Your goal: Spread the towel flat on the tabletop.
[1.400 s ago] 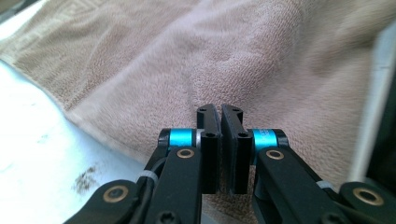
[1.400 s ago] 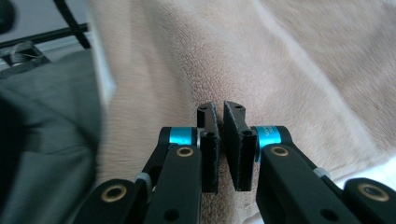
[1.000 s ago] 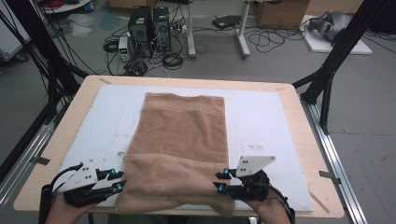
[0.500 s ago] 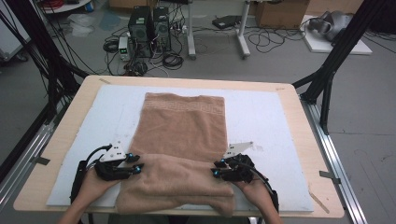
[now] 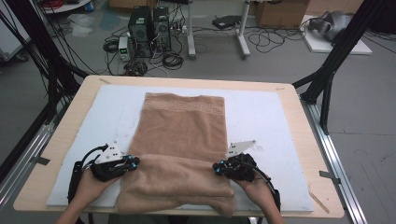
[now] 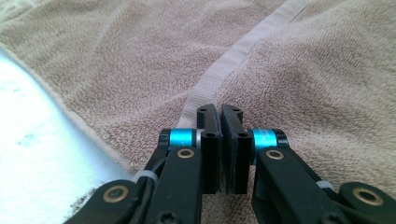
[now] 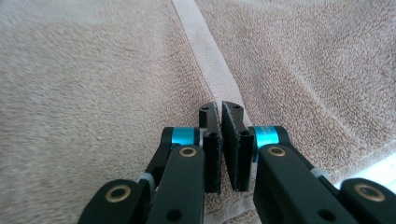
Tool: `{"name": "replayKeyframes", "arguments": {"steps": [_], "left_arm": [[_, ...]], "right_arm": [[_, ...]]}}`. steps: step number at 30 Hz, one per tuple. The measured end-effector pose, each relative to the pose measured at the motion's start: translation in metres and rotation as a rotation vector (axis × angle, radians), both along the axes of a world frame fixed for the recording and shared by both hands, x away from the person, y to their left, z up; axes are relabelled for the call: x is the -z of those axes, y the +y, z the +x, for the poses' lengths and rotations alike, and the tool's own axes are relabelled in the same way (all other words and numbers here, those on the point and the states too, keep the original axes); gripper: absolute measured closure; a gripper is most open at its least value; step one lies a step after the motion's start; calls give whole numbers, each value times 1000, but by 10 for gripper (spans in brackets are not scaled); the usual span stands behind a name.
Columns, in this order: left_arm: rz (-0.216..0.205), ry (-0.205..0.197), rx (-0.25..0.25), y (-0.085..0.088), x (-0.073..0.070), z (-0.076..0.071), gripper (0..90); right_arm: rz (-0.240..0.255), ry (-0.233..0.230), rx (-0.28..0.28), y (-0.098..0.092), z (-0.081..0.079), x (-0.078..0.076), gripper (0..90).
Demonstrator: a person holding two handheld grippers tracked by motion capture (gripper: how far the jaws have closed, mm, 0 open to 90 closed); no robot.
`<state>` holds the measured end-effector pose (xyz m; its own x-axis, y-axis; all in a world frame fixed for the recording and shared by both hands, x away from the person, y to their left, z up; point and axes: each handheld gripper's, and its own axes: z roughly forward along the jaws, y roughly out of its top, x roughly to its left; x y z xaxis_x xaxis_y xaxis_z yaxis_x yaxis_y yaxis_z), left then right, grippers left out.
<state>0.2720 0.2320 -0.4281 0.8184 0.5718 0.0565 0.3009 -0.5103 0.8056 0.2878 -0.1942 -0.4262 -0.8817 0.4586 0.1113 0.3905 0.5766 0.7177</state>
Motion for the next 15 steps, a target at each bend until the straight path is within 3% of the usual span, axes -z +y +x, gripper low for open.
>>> {"name": "replayKeyframes", "arguments": {"steps": [10, 15], "left_arm": [[-27, 3, 29, 7, -15, -8, 860], [-31, -14, 55, 8, -25, -21, 861]], "right_arm": [[19, -51, -13, 0, -16, -19, 867], [37, -61, -27, -2, -30, -26, 867]]}}
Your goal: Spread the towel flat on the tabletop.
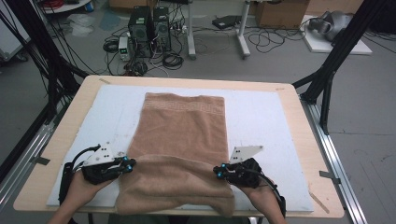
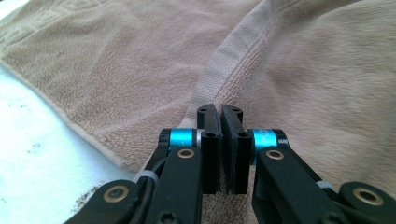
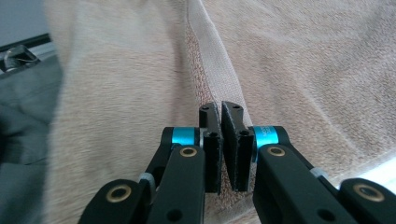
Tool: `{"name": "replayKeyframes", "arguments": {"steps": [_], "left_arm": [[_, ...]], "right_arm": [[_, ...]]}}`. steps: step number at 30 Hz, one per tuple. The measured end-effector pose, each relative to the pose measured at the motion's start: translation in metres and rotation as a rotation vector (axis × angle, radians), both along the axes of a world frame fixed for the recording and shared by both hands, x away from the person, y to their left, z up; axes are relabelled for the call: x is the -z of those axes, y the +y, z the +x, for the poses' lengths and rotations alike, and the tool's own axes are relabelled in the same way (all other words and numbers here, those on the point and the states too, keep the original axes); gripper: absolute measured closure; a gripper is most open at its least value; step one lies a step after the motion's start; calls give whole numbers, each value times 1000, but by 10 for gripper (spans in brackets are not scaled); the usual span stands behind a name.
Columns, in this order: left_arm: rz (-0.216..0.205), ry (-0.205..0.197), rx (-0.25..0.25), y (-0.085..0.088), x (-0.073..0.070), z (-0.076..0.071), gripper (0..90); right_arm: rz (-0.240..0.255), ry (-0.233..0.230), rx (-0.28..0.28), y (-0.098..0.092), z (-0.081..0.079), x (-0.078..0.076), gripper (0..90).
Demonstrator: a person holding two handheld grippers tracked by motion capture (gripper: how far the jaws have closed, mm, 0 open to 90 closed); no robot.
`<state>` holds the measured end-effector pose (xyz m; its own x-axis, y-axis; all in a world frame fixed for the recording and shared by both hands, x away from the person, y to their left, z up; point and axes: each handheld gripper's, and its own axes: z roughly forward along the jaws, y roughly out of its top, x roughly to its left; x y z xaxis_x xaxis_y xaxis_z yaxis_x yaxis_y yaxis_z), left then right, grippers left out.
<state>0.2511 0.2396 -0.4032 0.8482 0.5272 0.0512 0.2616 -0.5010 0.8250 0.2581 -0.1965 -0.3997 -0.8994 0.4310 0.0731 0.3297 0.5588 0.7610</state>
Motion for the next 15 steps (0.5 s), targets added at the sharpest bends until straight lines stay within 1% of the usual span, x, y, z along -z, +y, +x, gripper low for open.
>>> {"name": "replayKeyframes", "arguments": {"steps": [3, 6, 8, 9, 10, 11, 12, 13, 14, 15], "left_arm": [[1, -27, 27, 0, -9, -15, 862], [-1, -43, 54, 2, -21, -33, 863], [-10, -39, 83, 4, -29, -45, 862], [-19, -30, 112, 5, -34, -50, 862], [-32, -9, 154, 6, -39, -54, 860], [-43, 7, 175, 7, -44, -57, 841], [-48, 9, 182, 8, -49, -58, 769], [-63, 6, 183, 10, -53, -58, 714], [-65, -3, 177, 10, -55, -56, 704], [-54, -24, 150, 10, -55, -51, 702]], "right_arm": [[20, -6, -7, -2, -12, -7, 867], [39, -30, -25, -4, -31, -16, 866], [51, -29, -36, -7, -46, -25, 865], [72, -34, -53, -9, -52, -30, 860], [103, -29, -77, -11, -58, -35, 833], [143, -22, -106, -14, -63, -41, 779], [173, -34, -113, -16, -66, -47, 762], [179, -49, -107, -18, -66, -52, 741], [165, -65, -98, -17, -64, -55, 724], [141, -88, -85, -17, -60, -56, 720]]}}
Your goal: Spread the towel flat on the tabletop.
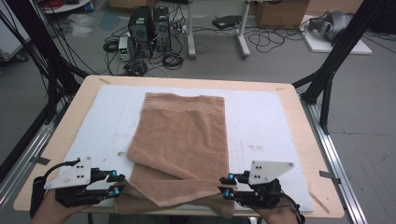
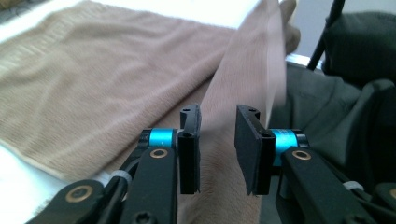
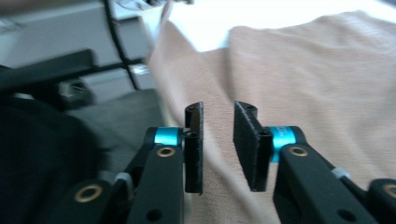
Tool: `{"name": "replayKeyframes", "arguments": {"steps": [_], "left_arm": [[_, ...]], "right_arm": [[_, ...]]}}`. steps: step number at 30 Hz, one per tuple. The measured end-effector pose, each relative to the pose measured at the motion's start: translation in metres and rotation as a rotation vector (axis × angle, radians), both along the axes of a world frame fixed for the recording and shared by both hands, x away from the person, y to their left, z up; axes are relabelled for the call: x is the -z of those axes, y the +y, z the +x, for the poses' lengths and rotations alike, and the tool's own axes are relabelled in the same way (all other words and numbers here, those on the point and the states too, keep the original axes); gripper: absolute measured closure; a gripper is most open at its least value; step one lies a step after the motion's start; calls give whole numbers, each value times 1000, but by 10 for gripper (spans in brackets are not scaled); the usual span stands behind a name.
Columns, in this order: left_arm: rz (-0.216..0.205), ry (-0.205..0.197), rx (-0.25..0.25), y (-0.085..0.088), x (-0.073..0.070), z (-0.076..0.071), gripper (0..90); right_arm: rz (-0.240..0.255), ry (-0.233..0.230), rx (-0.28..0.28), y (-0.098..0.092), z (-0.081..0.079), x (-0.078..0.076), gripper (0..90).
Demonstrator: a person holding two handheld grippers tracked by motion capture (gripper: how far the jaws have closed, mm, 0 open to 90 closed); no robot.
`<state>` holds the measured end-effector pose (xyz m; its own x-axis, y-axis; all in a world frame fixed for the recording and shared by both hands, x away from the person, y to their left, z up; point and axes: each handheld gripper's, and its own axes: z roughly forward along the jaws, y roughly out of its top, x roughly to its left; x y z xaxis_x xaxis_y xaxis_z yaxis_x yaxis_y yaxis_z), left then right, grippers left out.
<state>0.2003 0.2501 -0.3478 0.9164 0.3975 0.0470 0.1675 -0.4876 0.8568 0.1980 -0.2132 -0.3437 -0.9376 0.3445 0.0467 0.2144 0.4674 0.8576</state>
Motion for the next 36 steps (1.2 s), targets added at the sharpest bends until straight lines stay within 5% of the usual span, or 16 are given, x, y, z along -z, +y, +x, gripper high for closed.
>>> {"name": "replayKeyframes", "arguments": {"steps": [4, 8, 11, 15, 20, 23, 26, 29, 32, 36], "left_arm": [[-5, -11, -79, -3, 16, 28, 680], [-16, 34, -112, -11, 44, 52, 723], [7, 87, -108, -18, 69, 63, 758], [49, 116, -79, -22, 85, 63, 762], [118, 145, -81, -26, 95, 67, 743], [111, 167, -79, -28, 96, 68, 679], [130, 122, -66, -30, 97, 65, 706], [142, 109, -59, -32, 96, 62, 828], [158, 92, -72, -35, 94, 60, 861], [121, 80, -88, -30, 89, 61, 869]], "right_arm": [[-76, 15, 56, 9, 38, 16, 698], [-133, 78, 67, 18, 68, 48, 686], [-170, 112, 74, 23, 75, 67, 670], [-201, 126, 92, 22, 77, 82, 649], [-197, 139, 133, 13, 80, 89, 638], [-224, 150, 155, 13, 82, 93, 637], [-252, 123, 165, 17, 82, 96, 699], [-253, 135, 163, 16, 86, 95, 828], [-271, 134, 169, 18, 91, 92, 858], [-287, 122, 210, 15, 102, 89, 863]]}}
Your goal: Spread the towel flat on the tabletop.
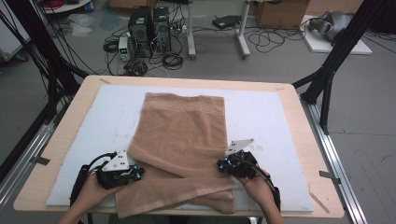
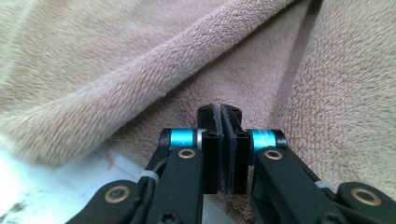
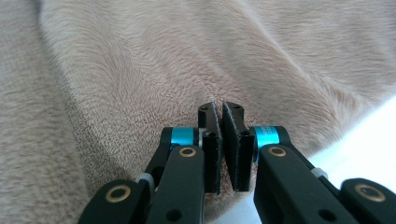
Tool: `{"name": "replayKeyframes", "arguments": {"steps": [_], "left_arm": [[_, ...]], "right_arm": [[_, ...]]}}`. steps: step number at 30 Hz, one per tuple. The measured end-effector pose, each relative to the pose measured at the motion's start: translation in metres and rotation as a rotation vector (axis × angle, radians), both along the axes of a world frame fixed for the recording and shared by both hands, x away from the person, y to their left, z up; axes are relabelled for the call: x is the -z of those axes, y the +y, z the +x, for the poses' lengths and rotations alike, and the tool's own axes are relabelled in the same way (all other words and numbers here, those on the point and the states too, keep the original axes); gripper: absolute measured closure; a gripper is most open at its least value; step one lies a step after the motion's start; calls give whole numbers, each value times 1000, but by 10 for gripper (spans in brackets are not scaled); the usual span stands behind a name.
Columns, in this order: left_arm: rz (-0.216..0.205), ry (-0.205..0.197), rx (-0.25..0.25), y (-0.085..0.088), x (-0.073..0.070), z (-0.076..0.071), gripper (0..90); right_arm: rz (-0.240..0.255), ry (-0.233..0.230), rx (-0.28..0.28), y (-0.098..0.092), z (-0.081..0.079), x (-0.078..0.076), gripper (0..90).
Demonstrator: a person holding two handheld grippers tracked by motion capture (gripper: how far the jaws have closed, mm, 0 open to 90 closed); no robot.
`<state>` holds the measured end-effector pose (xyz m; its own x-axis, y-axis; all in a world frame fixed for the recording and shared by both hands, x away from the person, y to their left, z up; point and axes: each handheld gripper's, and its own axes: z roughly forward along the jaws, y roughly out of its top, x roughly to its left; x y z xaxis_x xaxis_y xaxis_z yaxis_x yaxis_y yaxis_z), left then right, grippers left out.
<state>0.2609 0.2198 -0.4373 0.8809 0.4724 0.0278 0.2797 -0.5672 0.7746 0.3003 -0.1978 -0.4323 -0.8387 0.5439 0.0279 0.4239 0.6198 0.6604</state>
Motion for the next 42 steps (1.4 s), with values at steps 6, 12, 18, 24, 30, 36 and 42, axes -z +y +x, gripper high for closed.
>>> {"name": "replayKeyframes", "arguments": {"steps": [6, 12, 18, 24, 30, 36, 42], "left_arm": [[-33, -11, 0, 9, -12, 1, 869], [-56, -1, -32, 13, -14, 9, 867], [-64, 39, -16, 10, -13, 8, 688], [-38, 105, 49, 1, -1, 8, 692], [-34, 87, 95, -1, -3, -1, 887], [-104, 15, 70, 10, -29, -10, 886], [-83, -24, -32, 9, -31, 7, 697]], "right_arm": [[-3, -28, 65, -9, 23, -12, 865], [9, -46, 123, -16, 36, -15, 749], [141, -28, -33, -17, 4, -27, 628], [144, 98, -89, -13, -11, -9, 524], [127, 135, -159, -11, -23, -2, 841], [120, 101, -240, -9, -49, -25, 823], [172, -65, -128, -15, -45, -51, 662]]}}
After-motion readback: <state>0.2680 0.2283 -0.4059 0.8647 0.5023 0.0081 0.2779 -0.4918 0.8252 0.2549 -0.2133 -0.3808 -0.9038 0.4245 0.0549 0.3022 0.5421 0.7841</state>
